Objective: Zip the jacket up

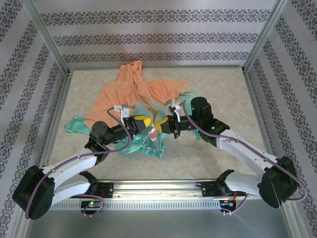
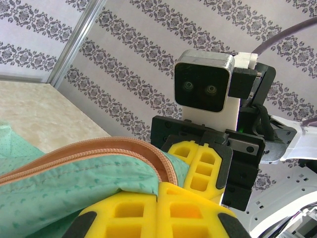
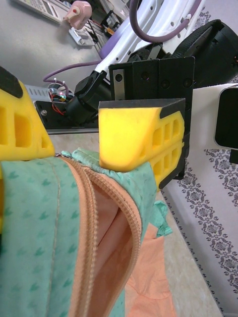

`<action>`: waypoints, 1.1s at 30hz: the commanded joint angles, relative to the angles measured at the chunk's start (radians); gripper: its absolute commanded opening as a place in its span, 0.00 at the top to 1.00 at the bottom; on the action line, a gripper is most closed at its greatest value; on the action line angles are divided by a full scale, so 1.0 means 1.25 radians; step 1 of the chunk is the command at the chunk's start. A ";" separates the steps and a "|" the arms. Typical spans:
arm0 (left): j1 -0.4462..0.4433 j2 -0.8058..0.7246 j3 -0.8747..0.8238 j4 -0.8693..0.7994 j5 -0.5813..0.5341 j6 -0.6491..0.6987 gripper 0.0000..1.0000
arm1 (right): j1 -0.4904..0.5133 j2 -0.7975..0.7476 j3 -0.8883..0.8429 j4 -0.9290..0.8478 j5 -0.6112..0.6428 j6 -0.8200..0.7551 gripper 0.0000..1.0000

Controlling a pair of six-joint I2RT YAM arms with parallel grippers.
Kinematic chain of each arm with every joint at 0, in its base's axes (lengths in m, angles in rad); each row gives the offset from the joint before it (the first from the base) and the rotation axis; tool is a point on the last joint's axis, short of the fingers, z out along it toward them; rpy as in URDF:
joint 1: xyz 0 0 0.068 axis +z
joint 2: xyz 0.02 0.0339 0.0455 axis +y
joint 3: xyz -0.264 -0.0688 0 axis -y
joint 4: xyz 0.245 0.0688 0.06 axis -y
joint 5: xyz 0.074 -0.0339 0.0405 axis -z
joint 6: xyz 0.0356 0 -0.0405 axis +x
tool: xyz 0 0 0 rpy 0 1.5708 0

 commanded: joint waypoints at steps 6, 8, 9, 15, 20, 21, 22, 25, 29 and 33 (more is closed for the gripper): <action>0.006 -0.003 -0.005 0.078 0.025 -0.014 1.00 | -0.005 0.008 0.012 0.067 -0.022 0.024 1.00; 0.007 -0.003 -0.008 0.083 0.026 -0.013 1.00 | -0.007 0.010 0.015 0.074 -0.026 0.032 1.00; 0.006 -0.002 -0.009 0.085 0.027 -0.012 1.00 | -0.009 0.012 0.015 0.078 -0.029 0.036 1.00; 0.007 -0.003 -0.020 0.091 0.025 -0.011 1.00 | -0.018 0.016 0.013 0.102 -0.044 0.064 1.00; 0.007 -0.004 -0.029 0.092 0.023 -0.011 1.00 | -0.027 0.013 0.008 0.115 -0.053 0.079 1.00; 0.007 -0.004 -0.031 0.093 0.022 -0.011 1.00 | -0.028 0.012 0.007 0.116 -0.055 0.080 1.00; 0.007 -0.003 -0.032 0.094 0.022 -0.011 1.00 | -0.029 0.012 0.007 0.117 -0.058 0.080 1.00; 0.007 -0.004 -0.037 0.100 0.019 -0.014 1.00 | -0.031 0.010 0.001 0.119 -0.061 0.080 1.00; 0.007 -0.012 -0.038 0.102 0.012 -0.014 1.00 | -0.034 0.013 -0.008 0.114 -0.064 0.071 1.00; 0.006 -0.024 -0.037 0.093 0.005 -0.012 1.00 | -0.035 0.021 -0.010 0.116 -0.074 0.072 1.00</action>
